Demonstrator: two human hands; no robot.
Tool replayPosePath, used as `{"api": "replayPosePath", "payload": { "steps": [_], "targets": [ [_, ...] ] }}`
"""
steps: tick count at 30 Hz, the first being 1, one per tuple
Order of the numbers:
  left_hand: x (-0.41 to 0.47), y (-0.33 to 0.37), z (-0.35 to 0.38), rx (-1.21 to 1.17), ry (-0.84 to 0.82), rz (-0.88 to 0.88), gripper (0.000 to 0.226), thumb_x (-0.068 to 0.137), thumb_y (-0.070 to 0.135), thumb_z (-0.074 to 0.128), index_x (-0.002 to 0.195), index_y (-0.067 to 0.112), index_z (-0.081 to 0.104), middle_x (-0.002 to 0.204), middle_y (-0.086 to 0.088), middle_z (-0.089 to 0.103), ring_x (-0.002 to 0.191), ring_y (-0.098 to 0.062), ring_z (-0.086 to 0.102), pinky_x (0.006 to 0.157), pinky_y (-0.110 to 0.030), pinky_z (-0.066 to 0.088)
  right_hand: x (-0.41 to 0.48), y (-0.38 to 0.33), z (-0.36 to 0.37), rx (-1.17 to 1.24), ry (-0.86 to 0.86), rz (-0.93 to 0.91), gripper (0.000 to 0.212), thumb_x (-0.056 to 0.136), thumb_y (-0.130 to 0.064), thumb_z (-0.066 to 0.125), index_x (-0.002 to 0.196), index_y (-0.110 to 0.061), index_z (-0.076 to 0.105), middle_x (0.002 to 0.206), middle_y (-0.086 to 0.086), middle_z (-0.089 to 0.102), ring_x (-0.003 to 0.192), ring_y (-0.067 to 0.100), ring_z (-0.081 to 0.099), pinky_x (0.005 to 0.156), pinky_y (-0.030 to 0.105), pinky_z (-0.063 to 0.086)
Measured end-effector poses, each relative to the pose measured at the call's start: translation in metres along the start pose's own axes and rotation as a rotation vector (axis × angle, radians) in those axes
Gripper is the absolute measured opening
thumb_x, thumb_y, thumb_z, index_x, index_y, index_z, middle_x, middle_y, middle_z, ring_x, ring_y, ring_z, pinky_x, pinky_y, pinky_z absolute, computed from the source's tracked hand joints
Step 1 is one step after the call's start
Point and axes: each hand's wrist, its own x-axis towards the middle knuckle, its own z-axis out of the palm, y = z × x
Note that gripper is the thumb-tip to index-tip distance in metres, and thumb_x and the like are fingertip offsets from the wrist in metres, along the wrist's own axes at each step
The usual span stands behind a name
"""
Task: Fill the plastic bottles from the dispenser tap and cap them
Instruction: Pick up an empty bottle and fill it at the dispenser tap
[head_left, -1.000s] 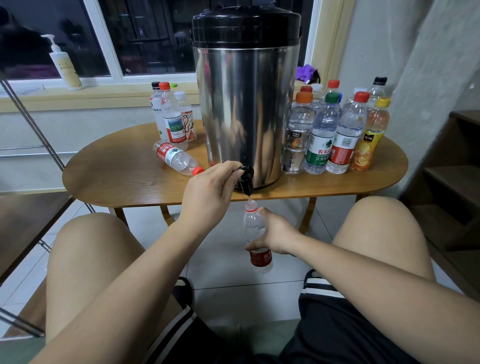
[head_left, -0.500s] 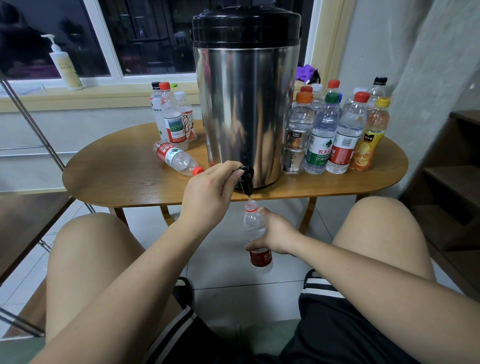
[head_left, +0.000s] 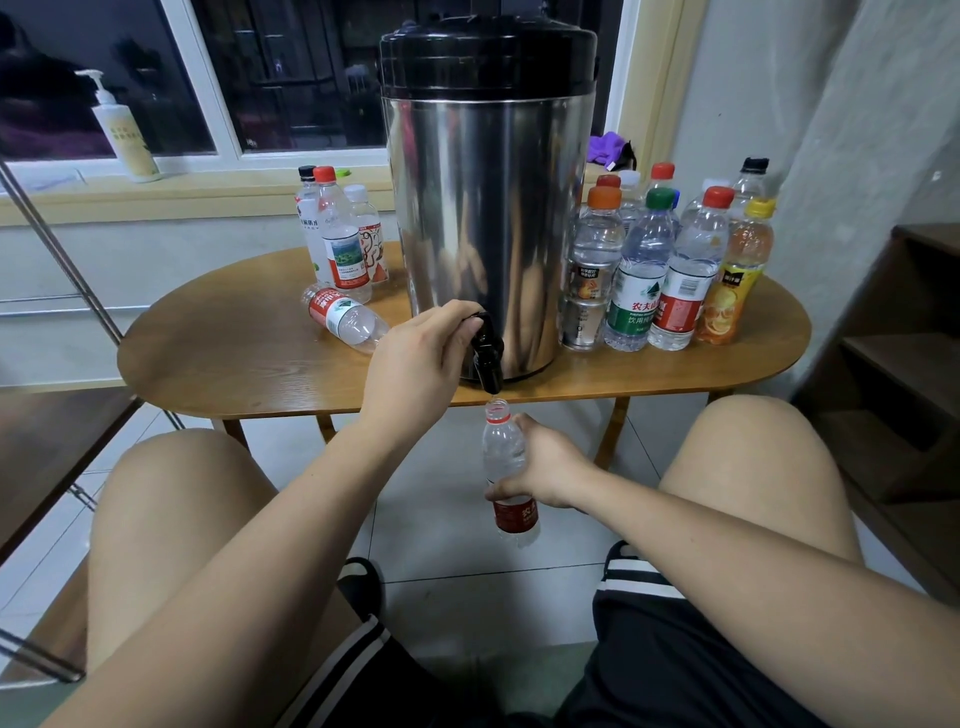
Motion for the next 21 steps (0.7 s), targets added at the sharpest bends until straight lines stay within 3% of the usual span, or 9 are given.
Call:
{"api": "replayPosePath", "payload": {
  "steps": [3, 10, 13, 17, 21],
  "targets": [
    [0.004, -0.006, 0.001, -0.024, -0.016, 0.014, 0.022, 0.115, 0.035, 0.052, 0.122, 0.026, 0.070, 0.103, 0.010, 0.073, 0.095, -0.014, 0.068, 0.080, -0.043, 0.056, 0.003, 0.003, 0.000, 0.010, 0.017, -0.018, 0.094, 0.053, -0.050, 0.105, 0.128, -0.033, 0.050, 0.122, -0.005, 0.072, 0.113, 0.023, 0.070, 0.099, 0.047, 0.061],
    [0.004, -0.011, 0.002, -0.070, -0.012, -0.002, 0.025, 0.114, 0.037, 0.055, 0.131, 0.028, 0.071, 0.115, 0.011, 0.076, 0.106, -0.012, 0.071, 0.089, -0.041, 0.058, 0.003, 0.003, -0.001, 0.028, 0.036, -0.066, 0.089, 0.055, -0.049, 0.105, 0.125, -0.034, 0.052, 0.119, -0.007, 0.072, 0.113, 0.021, 0.071, 0.101, 0.048, 0.061],
    [-0.003, -0.008, -0.001, -0.130, -0.017, -0.098, 0.027, 0.113, 0.042, 0.055, 0.133, 0.031, 0.069, 0.099, 0.018, 0.073, 0.094, -0.002, 0.068, 0.082, -0.029, 0.055, 0.003, 0.003, -0.001, 0.023, 0.045, -0.087, 0.089, 0.055, -0.051, 0.105, 0.125, -0.032, 0.053, 0.118, -0.006, 0.073, 0.111, 0.021, 0.071, 0.099, 0.048, 0.061],
    [-0.015, -0.007, -0.008, -0.237, 0.015, -0.280, 0.025, 0.112, 0.046, 0.054, 0.105, 0.024, 0.064, 0.079, 0.003, 0.069, 0.077, -0.013, 0.065, 0.070, -0.035, 0.051, 0.001, 0.003, -0.003, 0.018, 0.040, -0.102, 0.092, 0.056, -0.052, 0.103, 0.130, -0.033, 0.052, 0.120, -0.006, 0.072, 0.112, 0.021, 0.071, 0.099, 0.047, 0.061],
    [-0.027, -0.011, -0.012, -0.273, -0.086, -0.554, 0.037, 0.111, 0.045, 0.056, 0.089, 0.020, 0.069, 0.088, -0.005, 0.072, 0.089, -0.022, 0.065, 0.073, -0.038, 0.050, -0.001, 0.005, -0.002, 0.049, 0.034, -0.098, 0.089, 0.056, -0.049, 0.105, 0.128, -0.037, 0.053, 0.118, -0.009, 0.073, 0.112, 0.018, 0.071, 0.100, 0.046, 0.061]
  ]
}}
